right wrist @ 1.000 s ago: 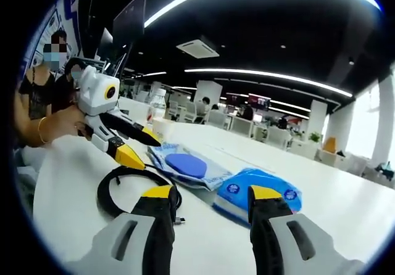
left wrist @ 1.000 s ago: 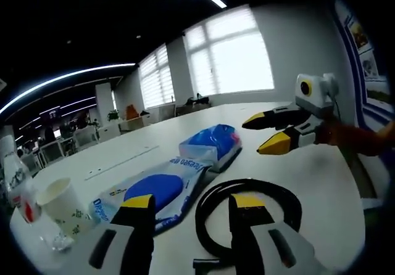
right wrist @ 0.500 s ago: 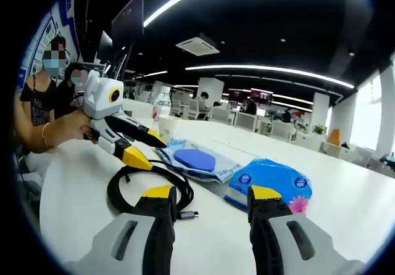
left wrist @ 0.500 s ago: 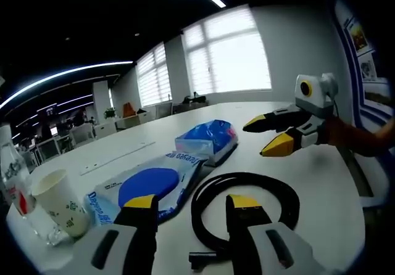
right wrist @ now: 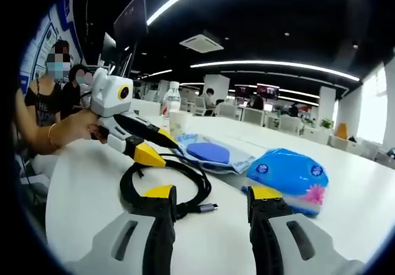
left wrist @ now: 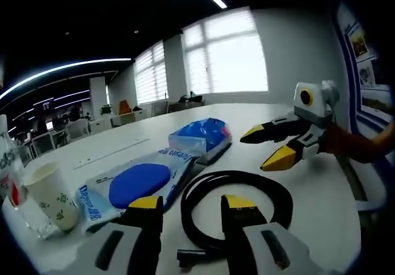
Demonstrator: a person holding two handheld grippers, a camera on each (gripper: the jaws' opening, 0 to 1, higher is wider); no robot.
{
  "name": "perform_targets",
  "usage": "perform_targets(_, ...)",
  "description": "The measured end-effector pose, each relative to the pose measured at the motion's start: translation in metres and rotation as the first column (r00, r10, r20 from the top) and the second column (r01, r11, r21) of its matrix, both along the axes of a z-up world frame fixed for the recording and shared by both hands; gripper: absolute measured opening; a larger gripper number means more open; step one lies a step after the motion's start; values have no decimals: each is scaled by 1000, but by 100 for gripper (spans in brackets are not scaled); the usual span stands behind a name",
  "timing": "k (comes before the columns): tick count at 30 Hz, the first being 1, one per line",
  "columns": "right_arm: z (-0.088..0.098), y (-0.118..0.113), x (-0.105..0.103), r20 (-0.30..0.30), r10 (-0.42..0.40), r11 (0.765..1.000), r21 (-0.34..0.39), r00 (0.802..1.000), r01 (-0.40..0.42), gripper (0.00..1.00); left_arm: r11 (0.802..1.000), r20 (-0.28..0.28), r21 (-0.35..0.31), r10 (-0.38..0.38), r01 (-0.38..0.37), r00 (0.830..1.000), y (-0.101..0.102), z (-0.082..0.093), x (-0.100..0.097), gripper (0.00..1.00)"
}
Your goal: Arrange the tabletop items into an orderly group along one side of the table until the central work area is clear of visible clutter.
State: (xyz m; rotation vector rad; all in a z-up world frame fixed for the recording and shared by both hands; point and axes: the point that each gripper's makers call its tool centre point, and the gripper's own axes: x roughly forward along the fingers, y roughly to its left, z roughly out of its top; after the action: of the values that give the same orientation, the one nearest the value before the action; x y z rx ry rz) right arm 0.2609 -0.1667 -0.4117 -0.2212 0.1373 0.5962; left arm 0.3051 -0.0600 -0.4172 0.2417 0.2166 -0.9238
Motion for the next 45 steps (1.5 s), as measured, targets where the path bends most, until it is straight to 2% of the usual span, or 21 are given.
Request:
perform_targets(3,-4,4,-4,4,11,1000,-20,1000,-11,45,1000,-13,-2,0,0,1000,-1,-3,0,36)
perform_targets(7,-7,10,-10,-5,32,999,-9,999,-32,46,1000,-20,-1,2,-2,1000,-2,-5,1,36)
perform_targets(12,-9,16,-15,-3,35,999,-17,999,-35,56,1000,-28,-5,4,-4,1000,-2,-6,1,35)
perform_targets(21,-9,29,-24,0,65,998,-16,998,-65,55,1000,-33,9,-17,17,999,-6,-10,-2,32)
perform_targets(27,-13,31,-26,-12,64,997,-33,998,-65,54,1000,-43,-5,0,0,999,-4,-10,1,31)
perform_targets(30,-11,31,-30,-15,64,998,2,998,-64,54,1000,-49,-7,6,-6,999,-2,-11,2,31)
perform_targets(36,-12,35,-34,-14,77,997,-8,997,-77,54,1000,-51,-13,13,-14,999,-1,-11,3,29)
perform_targets(45,-22,47,-37,-56,103,995,8,993,-103,54,1000,-55,-20,-10,9,998,-6,-11,1,20)
